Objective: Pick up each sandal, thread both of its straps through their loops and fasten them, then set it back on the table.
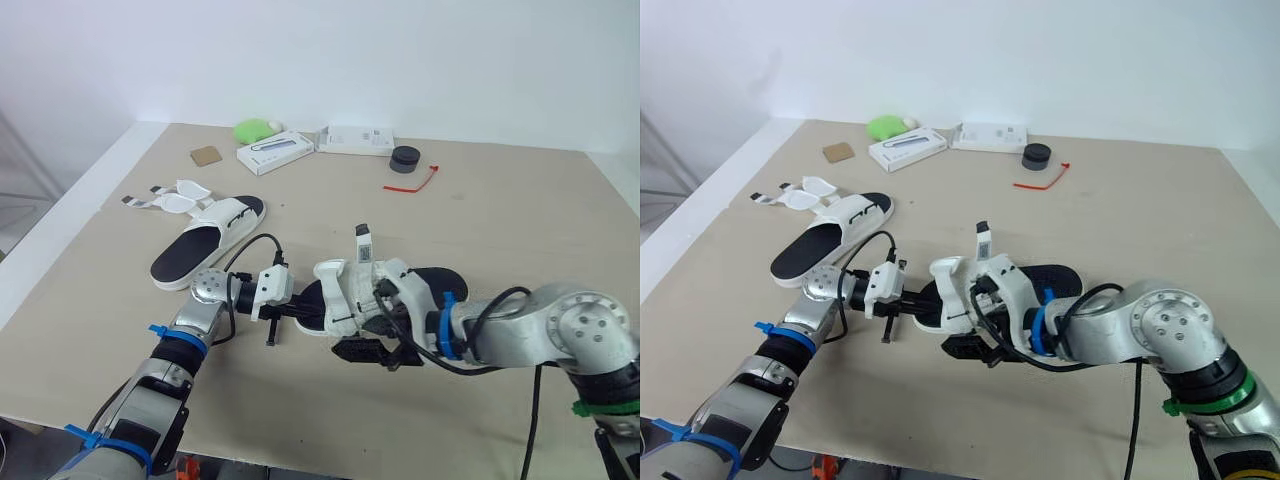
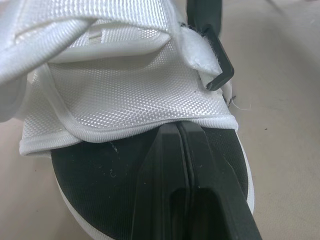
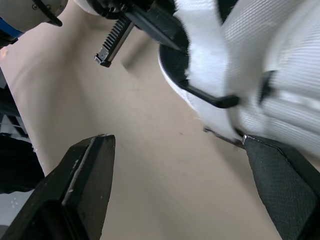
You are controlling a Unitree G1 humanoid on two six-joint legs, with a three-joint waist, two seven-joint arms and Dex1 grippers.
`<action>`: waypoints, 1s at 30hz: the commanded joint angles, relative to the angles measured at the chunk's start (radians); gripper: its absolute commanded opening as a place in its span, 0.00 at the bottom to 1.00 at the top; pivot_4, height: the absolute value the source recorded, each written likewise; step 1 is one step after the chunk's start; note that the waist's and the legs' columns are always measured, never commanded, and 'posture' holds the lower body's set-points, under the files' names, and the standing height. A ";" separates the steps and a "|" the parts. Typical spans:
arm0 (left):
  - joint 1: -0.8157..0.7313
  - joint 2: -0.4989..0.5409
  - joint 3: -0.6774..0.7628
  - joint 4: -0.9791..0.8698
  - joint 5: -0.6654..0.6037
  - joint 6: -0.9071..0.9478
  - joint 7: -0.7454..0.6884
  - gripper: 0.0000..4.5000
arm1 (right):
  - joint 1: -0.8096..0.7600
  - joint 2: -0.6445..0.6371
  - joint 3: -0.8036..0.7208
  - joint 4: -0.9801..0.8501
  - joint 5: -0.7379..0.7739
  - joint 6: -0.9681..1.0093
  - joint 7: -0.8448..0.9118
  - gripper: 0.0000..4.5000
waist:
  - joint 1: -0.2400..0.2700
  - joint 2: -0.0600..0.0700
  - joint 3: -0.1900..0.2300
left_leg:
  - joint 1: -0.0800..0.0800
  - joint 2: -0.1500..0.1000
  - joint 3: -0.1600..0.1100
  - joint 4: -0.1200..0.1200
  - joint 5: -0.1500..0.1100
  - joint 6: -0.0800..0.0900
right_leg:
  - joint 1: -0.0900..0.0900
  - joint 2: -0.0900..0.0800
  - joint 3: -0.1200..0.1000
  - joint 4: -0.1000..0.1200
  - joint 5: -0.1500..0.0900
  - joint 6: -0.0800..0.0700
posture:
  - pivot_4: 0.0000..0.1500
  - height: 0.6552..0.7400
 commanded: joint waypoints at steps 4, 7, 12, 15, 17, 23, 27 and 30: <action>0.079 0.018 -0.092 0.078 0.109 0.045 -0.016 0.00 | -0.056 0.054 0.025 0.050 -0.034 -0.038 0.043 0.98 | 0.000 0.000 0.000 | 0.000 0.000 0.000 0.000 0.000 0.000 | 0.000 0.000 0.000 0.000 0.000 0.000 | 1.00 1.00; 0.082 0.020 -0.092 0.076 0.108 0.044 -0.014 0.00 | -0.066 0.065 0.030 0.066 -0.054 -0.027 0.074 0.98 | 0.000 0.000 0.000 | 0.000 0.002 0.000 0.000 0.000 0.000 | 0.000 0.001 0.000 0.000 0.001 -0.001 | 1.00 1.00; 0.086 0.027 -0.091 0.072 0.108 0.046 -0.013 0.00 | -0.065 0.066 0.022 0.068 -0.079 -0.018 0.124 0.86 | 0.000 0.000 0.000 | 0.000 0.002 0.000 0.000 0.000 0.000 | -0.001 0.002 0.000 0.000 0.000 -0.001 | 1.00 1.00; 0.086 0.028 -0.091 0.071 0.109 0.046 -0.012 0.00 | -0.058 0.062 0.013 0.058 -0.096 -0.018 0.152 0.62 | 0.000 0.001 0.000 | 0.000 0.002 0.000 -0.001 0.000 0.000 | -0.001 0.002 0.000 0.000 0.000 -0.002 | 1.00 1.00; 0.083 0.027 -0.090 0.072 0.110 0.046 -0.011 0.00 | -0.052 0.053 0.002 0.045 -0.100 -0.017 0.180 0.41 | 0.001 0.001 0.000 | 0.000 0.002 -0.001 -0.001 0.000 0.000 | -0.001 0.002 0.000 0.000 0.000 -0.001 | 1.00 1.00; 0.075 0.019 -0.089 0.073 0.109 0.050 -0.009 0.00 | -0.038 0.005 -0.049 0.006 -0.038 -0.013 0.321 0.01 | 0.001 0.001 0.001 | -0.001 0.001 -0.001 -0.002 0.000 0.000 | -0.001 0.002 -0.001 0.000 0.001 0.002 | 1.00 1.00; 0.072 0.017 -0.088 0.077 0.110 0.049 -0.007 0.00 | -0.023 -0.037 -0.102 -0.062 0.038 -0.019 0.457 0.01 | 0.002 0.001 0.001 | -0.002 0.001 -0.001 -0.002 0.000 0.000 | -0.001 0.001 -0.001 0.000 0.000 0.000 | 1.00 1.00; 0.073 0.015 -0.089 0.080 0.111 0.047 -0.005 0.00 | -0.012 -0.062 -0.114 -0.093 0.059 -0.029 0.523 0.01 | 0.002 0.000 0.002 | -0.002 0.001 -0.001 -0.002 0.000 0.000 | -0.002 0.001 -0.001 0.000 -0.001 -0.001 | 1.00 1.00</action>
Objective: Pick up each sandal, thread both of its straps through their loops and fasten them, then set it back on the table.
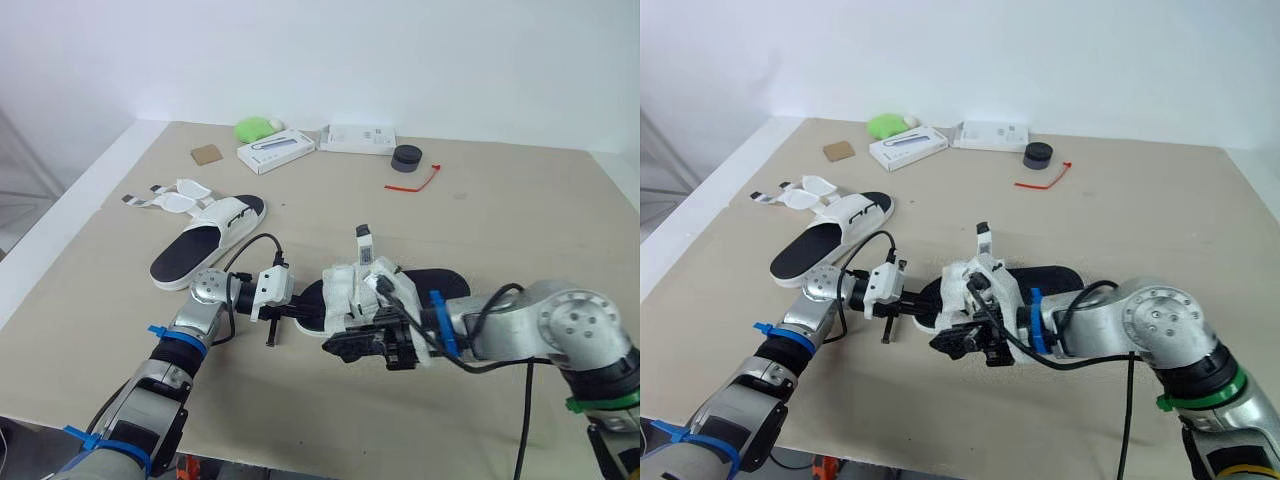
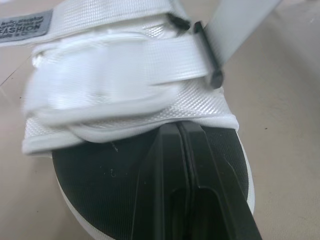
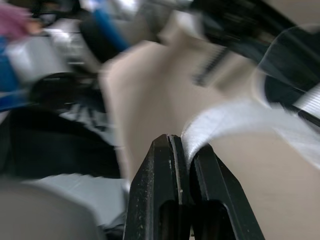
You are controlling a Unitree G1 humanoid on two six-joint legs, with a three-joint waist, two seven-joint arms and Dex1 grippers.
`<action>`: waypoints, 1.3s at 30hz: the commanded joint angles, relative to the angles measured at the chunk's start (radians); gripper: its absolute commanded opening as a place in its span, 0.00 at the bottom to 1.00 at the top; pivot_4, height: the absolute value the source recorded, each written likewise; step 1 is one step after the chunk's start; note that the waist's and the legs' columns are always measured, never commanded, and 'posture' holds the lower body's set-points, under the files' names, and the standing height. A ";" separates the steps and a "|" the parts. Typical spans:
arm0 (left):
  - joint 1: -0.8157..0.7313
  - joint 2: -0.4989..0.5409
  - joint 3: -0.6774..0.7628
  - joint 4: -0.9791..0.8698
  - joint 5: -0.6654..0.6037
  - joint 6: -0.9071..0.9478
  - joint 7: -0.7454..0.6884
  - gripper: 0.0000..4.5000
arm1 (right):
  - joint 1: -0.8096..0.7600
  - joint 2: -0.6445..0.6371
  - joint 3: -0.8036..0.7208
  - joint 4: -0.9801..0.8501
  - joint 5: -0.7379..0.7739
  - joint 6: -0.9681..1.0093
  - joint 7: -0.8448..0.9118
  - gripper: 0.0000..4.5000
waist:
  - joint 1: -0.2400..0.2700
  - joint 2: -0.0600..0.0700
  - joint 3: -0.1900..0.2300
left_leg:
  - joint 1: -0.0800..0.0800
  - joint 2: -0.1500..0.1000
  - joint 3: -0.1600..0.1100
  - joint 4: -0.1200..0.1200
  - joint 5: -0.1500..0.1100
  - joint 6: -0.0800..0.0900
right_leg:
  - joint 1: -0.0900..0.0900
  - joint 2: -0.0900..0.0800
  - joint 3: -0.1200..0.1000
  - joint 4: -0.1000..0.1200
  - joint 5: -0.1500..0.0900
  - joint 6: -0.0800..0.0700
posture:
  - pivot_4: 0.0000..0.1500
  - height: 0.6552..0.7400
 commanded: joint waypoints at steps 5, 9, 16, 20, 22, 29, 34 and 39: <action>0.069 0.010 -0.089 0.099 0.111 0.046 -0.002 0.00 | -0.038 0.045 -0.037 0.006 0.107 -0.104 0.109 0.01 | 0.001 0.000 0.001 | -0.001 0.000 0.000 0.000 0.000 0.000 | 0.000 0.000 0.000 0.000 0.001 0.003 | 1.00 1.00; 0.070 0.008 -0.088 0.098 0.110 0.046 -0.001 0.00 | -0.121 0.141 0.007 0.170 0.057 -0.156 -0.094 0.01 | 0.000 0.001 0.002 | -0.002 -0.001 0.000 0.000 0.000 0.000 | 0.002 0.000 -0.001 0.000 0.002 0.004 | 1.00 1.00; 0.078 0.006 -0.088 0.097 0.109 0.045 0.004 0.00 | -0.169 0.238 0.018 0.374 0.026 -0.144 -0.330 0.01 | 0.001 0.001 0.002 | -0.002 -0.001 -0.001 0.000 0.002 0.002 | 0.002 0.000 -0.001 0.000 0.004 0.004 | 1.00 1.00; 0.083 0.008 -0.090 0.097 0.110 0.041 0.003 0.00 | -0.182 0.258 0.047 0.391 0.020 -0.090 -0.357 0.01 | 0.001 0.002 0.001 | -0.002 0.000 -0.001 0.000 0.002 0.003 | 0.002 0.000 -0.001 0.000 0.004 0.004 | 1.00 1.00; 0.080 0.006 -0.089 0.096 0.109 0.044 0.004 0.00 | -0.195 0.283 0.044 0.459 0.006 -0.092 -0.406 0.01 | 0.001 0.002 0.001 | -0.002 0.000 -0.001 0.000 0.002 0.003 | 0.002 0.000 -0.001 0.000 0.005 0.004 | 1.00 1.00; 0.080 0.005 -0.088 0.094 0.108 0.046 0.008 0.00 | -0.212 0.314 0.027 0.568 0.002 -0.048 -0.509 0.42 | 0.001 0.003 0.000 | -0.002 0.000 -0.001 0.000 0.002 0.003 | 0.003 0.000 -0.001 0.000 0.005 0.003 | 1.00 1.00; 0.085 0.010 -0.087 0.090 0.107 0.048 0.009 0.00 | -0.210 0.338 -0.008 0.604 -0.007 -0.057 -0.563 0.68 | 0.001 0.005 -0.001 | -0.001 0.000 -0.001 0.000 0.003 0.004 | 0.003 0.001 -0.001 0.000 0.005 0.004 | 1.00 1.00; 0.084 0.011 -0.088 0.090 0.106 0.048 0.012 0.00 | -0.235 0.345 -0.038 0.627 -0.071 -0.060 -0.600 0.68 | 0.001 0.005 -0.001 | -0.001 0.000 -0.001 0.000 0.004 0.007 | 0.003 0.001 -0.001 0.000 0.007 0.004 | 1.00 1.00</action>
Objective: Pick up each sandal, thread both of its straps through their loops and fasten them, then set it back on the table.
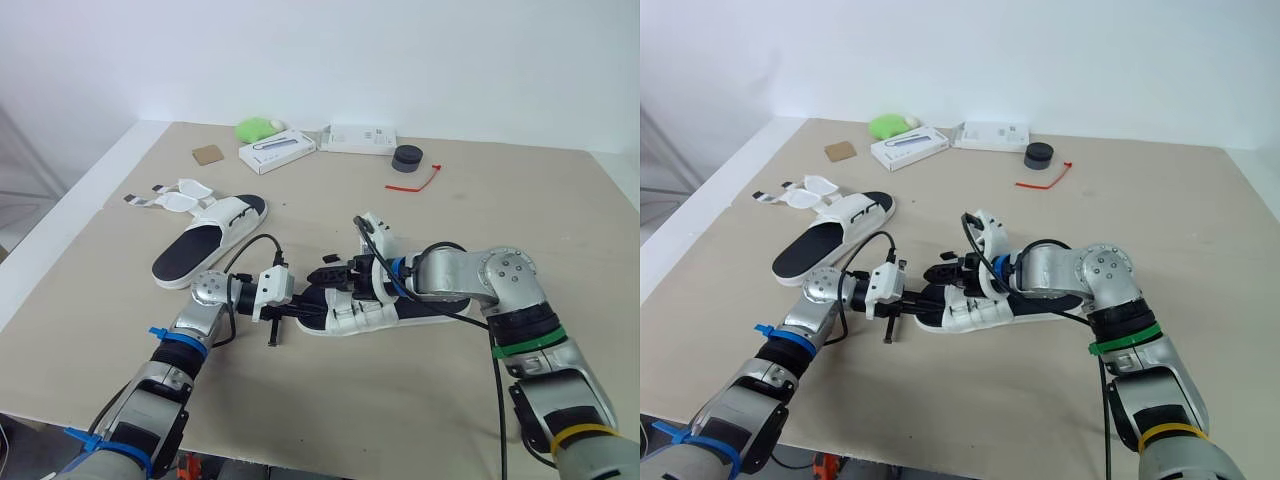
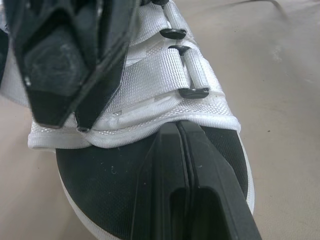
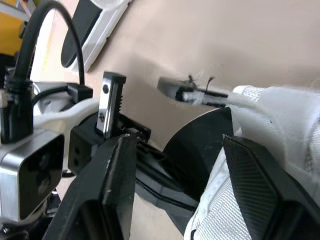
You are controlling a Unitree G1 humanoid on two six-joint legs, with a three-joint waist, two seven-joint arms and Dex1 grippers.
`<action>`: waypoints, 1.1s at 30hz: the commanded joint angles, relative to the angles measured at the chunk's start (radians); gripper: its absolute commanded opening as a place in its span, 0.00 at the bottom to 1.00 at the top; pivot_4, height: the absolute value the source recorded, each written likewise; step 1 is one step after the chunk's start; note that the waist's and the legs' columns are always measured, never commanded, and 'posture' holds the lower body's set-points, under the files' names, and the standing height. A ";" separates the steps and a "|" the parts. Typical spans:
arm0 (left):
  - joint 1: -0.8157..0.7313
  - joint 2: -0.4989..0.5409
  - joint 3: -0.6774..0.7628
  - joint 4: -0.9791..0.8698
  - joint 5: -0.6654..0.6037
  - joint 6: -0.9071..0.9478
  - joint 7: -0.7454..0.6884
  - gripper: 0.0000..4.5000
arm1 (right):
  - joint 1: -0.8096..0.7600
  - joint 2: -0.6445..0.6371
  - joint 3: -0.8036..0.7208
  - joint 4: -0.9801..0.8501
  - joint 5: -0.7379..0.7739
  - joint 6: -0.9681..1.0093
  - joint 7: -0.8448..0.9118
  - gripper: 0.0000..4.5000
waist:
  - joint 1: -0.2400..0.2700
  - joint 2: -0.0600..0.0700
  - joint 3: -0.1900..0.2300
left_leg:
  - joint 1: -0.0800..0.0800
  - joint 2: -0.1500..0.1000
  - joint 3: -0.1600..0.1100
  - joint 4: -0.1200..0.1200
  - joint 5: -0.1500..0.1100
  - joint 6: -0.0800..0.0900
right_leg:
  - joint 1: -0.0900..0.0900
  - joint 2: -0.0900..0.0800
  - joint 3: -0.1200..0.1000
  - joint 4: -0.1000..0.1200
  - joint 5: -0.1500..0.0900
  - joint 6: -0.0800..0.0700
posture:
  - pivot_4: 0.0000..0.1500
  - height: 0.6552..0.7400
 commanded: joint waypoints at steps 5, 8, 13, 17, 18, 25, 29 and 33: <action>0.070 0.016 -0.089 0.091 0.105 0.049 -0.018 0.00 | -0.066 0.004 -0.083 0.087 -0.151 -0.015 -0.060 0.68 | 0.000 0.001 0.000 | 0.000 0.000 0.000 0.000 0.000 0.001 | -0.002 0.000 0.000 0.000 0.000 0.000 | 1.00 1.00; 0.075 0.016 -0.091 0.089 0.106 0.045 -0.017 0.00 | -0.096 0.027 -0.108 0.114 -0.183 0.000 -0.046 0.68 | 0.000 0.001 -0.001 | 0.000 0.000 0.000 0.000 0.001 0.001 | -0.002 0.000 0.000 0.000 0.001 0.000 | 1.00 1.00; 0.077 0.020 -0.090 0.085 0.106 0.045 -0.020 0.00 | -0.083 0.044 -0.145 0.105 -0.243 0.037 -0.006 0.68 | 0.000 0.002 -0.001 | 0.000 0.000 0.000 -0.001 0.001 0.001 | 0.000 0.000 0.000 0.000 0.000 0.000 | 1.00 1.00; 0.075 0.022 -0.088 0.091 0.106 0.041 -0.021 0.00 | -0.117 0.006 -0.257 -0.028 -0.240 0.022 0.238 0.68 | 0.000 0.003 0.000 | 0.000 0.000 0.000 -0.001 0.001 0.001 | 0.000 0.000 0.000 0.000 0.001 0.000 | 1.00 1.00; 0.074 0.022 -0.087 0.091 0.105 0.040 -0.020 0.00 | -0.111 -0.017 -0.285 -0.084 -0.238 0.031 0.322 0.68 | 0.000 0.005 0.001 | -0.001 -0.001 0.000 -0.001 0.001 0.001 | 0.000 0.000 0.000 0.000 0.001 0.000 | 1.00 1.00; 0.031 -0.016 0.000 -0.032 -0.013 0.113 0.010 0.00 | 0.154 -0.162 -0.444 -0.458 -0.265 0.019 0.674 0.68 | 0.001 0.005 0.001 | -0.002 -0.001 -0.001 -0.003 0.000 0.002 | -0.001 0.000 -0.001 0.000 -0.002 0.000 | 1.00 1.00; 0.004 -0.018 0.056 -0.177 -0.094 0.210 0.036 0.00 | 0.334 -0.304 -0.463 -0.604 -0.467 -0.031 0.887 0.68 | 0.003 0.009 0.018 | -0.008 -0.001 0.000 -0.002 0.002 0.002 | -0.007 -0.001 -0.001 0.000 0.001 0.002 | 1.00 1.00; -0.010 0.009 0.106 -0.331 -0.161 0.311 0.056 0.00 | 0.482 -0.463 -0.442 -0.606 -0.710 -0.130 1.079 0.68 | -0.002 0.003 0.033 | -0.021 -0.002 0.000 -0.001 0.009 -0.007 | -0.019 -0.001 -0.001 0.000 0.004 0.005 | 1.00 1.00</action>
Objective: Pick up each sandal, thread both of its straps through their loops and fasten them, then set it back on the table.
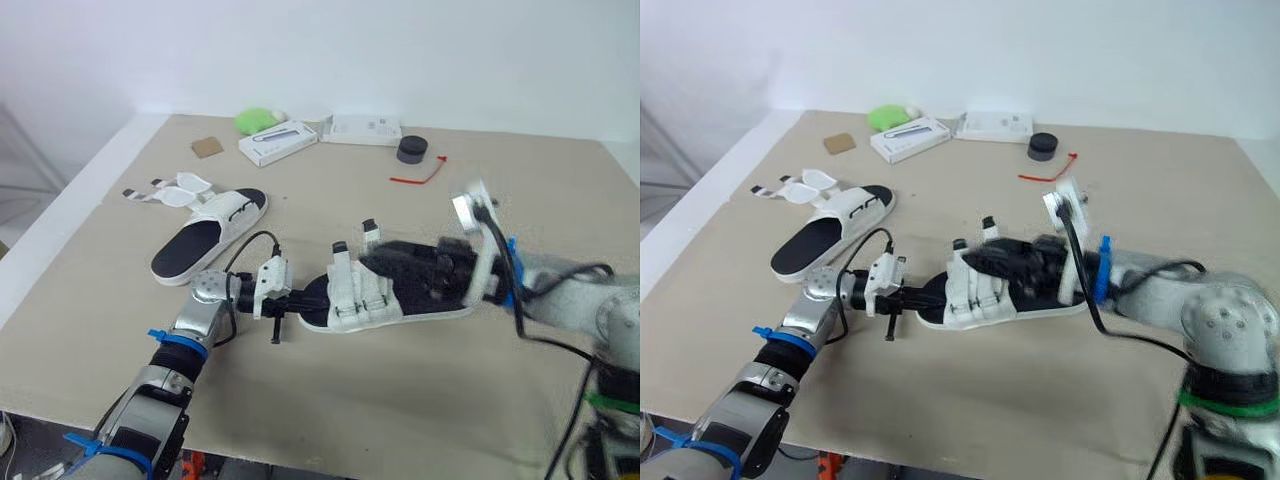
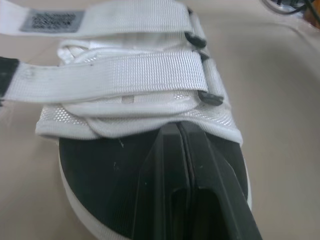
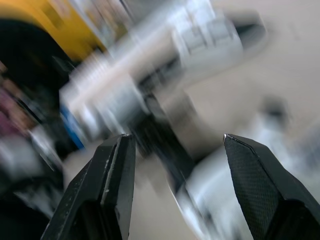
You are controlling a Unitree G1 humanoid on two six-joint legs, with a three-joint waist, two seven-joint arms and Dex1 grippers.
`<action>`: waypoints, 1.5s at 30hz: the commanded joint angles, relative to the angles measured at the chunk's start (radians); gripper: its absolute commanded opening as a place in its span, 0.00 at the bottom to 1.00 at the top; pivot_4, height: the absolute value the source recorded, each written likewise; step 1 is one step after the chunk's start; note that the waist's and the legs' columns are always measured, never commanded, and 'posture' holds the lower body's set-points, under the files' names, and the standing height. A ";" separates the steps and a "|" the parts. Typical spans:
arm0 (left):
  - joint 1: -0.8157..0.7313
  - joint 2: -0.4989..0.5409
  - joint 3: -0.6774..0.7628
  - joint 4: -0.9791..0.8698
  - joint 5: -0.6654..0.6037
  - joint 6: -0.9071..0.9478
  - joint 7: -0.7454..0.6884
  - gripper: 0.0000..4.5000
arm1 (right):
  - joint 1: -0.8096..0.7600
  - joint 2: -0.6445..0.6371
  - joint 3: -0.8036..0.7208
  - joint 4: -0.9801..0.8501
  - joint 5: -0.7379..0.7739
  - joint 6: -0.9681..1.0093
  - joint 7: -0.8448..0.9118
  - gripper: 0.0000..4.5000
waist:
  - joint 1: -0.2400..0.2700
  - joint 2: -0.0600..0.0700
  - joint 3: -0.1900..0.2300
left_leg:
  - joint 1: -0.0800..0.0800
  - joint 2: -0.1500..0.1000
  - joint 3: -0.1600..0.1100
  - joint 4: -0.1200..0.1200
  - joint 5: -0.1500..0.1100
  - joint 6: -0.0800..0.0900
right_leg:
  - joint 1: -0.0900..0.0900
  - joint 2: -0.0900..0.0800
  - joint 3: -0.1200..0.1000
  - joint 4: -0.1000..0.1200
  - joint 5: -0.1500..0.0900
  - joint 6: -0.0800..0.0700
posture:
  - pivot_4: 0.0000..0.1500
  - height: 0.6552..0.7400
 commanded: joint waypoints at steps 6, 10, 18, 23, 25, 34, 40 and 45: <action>-0.040 0.100 0.102 -0.222 -0.094 0.095 0.038 0.00 | 0.164 -0.134 -0.078 0.023 -0.293 -0.209 0.346 0.68 | -0.011 -0.003 0.014 | 0.000 0.002 0.001 -0.001 0.002 -0.003 | -0.001 0.002 0.000 0.000 0.000 0.000 | 1.00 1.00; 0.026 0.198 0.115 -0.326 -0.106 0.124 0.011 0.00 | 0.191 -0.145 -0.051 0.060 -0.383 -0.258 0.422 0.68 | -0.022 -0.005 0.016 | 0.000 0.002 0.002 -0.001 0.003 -0.005 | -0.002 0.002 0.000 0.000 0.000 -0.001 | 1.00 1.00; 0.205 0.315 0.165 -0.514 -0.145 0.225 0.069 0.00 | 0.097 -0.043 0.131 0.069 -0.482 -0.268 0.459 0.68 | -0.024 -0.008 0.018 | 0.000 0.003 0.002 -0.001 0.006 -0.010 | -0.003 0.001 0.001 0.003 0.002 -0.001 | 1.00 1.00; 0.299 0.340 0.218 -0.604 -0.176 0.289 0.146 0.00 | -0.028 0.062 0.265 0.133 -0.561 -0.267 0.471 0.68 | -0.026 -0.009 0.019 | 0.000 0.003 0.003 -0.001 0.008 -0.014 | -0.004 0.001 0.001 0.005 0.004 -0.001 | 1.00 1.00; 0.338 0.353 0.229 -0.640 -0.187 0.313 0.167 0.00 | -0.058 0.098 0.280 0.154 -0.570 -0.256 0.467 0.59 | -0.026 -0.009 0.019 | 0.000 0.004 0.003 -0.001 0.009 -0.015 | -0.006 0.002 0.002 0.006 0.005 -0.001 | 1.00 1.00; 0.428 0.327 0.231 -0.716 -0.203 0.344 0.262 0.00 | -0.056 0.184 0.254 0.188 -0.583 -0.242 0.448 0.00 | -0.023 -0.010 0.019 | 0.000 0.004 0.003 -0.002 0.009 -0.016 | -0.006 0.003 0.003 0.008 0.005 -0.002 | 1.00 1.00; 0.460 0.305 0.235 -0.732 -0.223 0.358 0.321 0.00 | -0.081 0.237 0.111 0.239 -0.625 -0.238 0.255 0.00 | -0.022 -0.010 0.019 | 0.001 0.004 0.003 -0.001 0.014 -0.020 | -0.006 0.003 0.003 0.009 0.009 -0.001 | 1.00 1.00; 0.465 0.272 0.219 -0.696 -0.203 0.324 0.341 0.00 | -0.212 0.304 -0.098 0.416 -0.714 -0.230 -0.088 0.00 | -0.020 -0.010 0.020 | -0.001 0.003 0.004 -0.001 0.019 -0.021 | -0.008 0.002 0.005 0.009 0.015 0.000 | 1.00 1.00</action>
